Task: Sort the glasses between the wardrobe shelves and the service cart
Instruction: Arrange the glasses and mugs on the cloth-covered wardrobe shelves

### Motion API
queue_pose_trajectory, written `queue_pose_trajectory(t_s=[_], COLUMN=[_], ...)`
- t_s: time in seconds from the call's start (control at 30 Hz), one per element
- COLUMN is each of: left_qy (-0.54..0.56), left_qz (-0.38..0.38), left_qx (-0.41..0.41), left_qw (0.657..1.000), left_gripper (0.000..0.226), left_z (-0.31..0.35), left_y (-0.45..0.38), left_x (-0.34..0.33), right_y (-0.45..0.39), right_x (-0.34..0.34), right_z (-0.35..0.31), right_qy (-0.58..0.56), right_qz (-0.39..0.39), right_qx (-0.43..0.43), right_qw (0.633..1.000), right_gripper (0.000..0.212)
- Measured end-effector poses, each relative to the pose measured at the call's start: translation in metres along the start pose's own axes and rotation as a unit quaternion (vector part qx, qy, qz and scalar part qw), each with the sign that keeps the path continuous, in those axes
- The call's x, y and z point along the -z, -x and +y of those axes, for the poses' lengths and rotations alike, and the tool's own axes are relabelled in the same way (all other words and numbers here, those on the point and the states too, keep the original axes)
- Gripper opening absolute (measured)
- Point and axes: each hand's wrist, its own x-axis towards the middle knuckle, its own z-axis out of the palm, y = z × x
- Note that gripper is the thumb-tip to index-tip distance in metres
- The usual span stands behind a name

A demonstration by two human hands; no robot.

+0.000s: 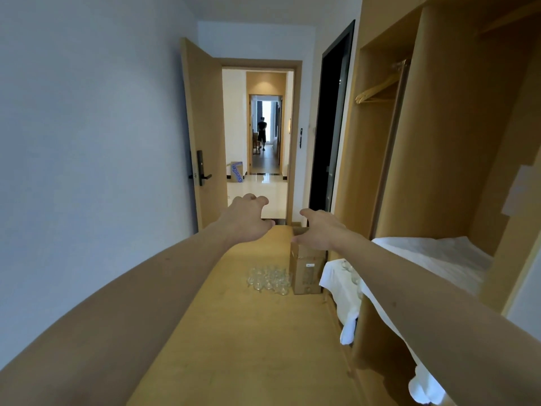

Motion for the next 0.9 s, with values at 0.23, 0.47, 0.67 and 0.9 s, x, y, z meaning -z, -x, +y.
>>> queue_pose_trajectory(t_s=[0.23,0.47,0.67,0.9], left_qy=[0.002,0.001,0.013,0.021], left_qz=[-0.002,0.010,-0.006,-0.022], left_qx=[-0.016,-0.028,-0.026,-0.025], left_qw=[1.000,1.000,1.000,0.999], left_gripper=[0.069,0.067,0.066,0.066], left_z=[-0.038,-0.099,-0.157,-0.203], left_y=[-0.096,-0.221,-0.331,-0.425], left_x=[-0.034,-0.060,-0.067,-0.092], right_y=[-0.093,-0.231,-0.355,-0.459], right_x=[-0.019,-0.031,-0.045,-0.068], right_z=[0.017,0.021,0.010,0.025], right_qy=[0.012,0.015,0.001,0.007], right_qz=[0.007,0.023,0.039,0.032], right_qx=[-0.008,-0.015,-0.026,-0.046], right_qw=[1.000,1.000,0.999,0.998], right_gripper=[0.078,0.077,0.072,0.079])
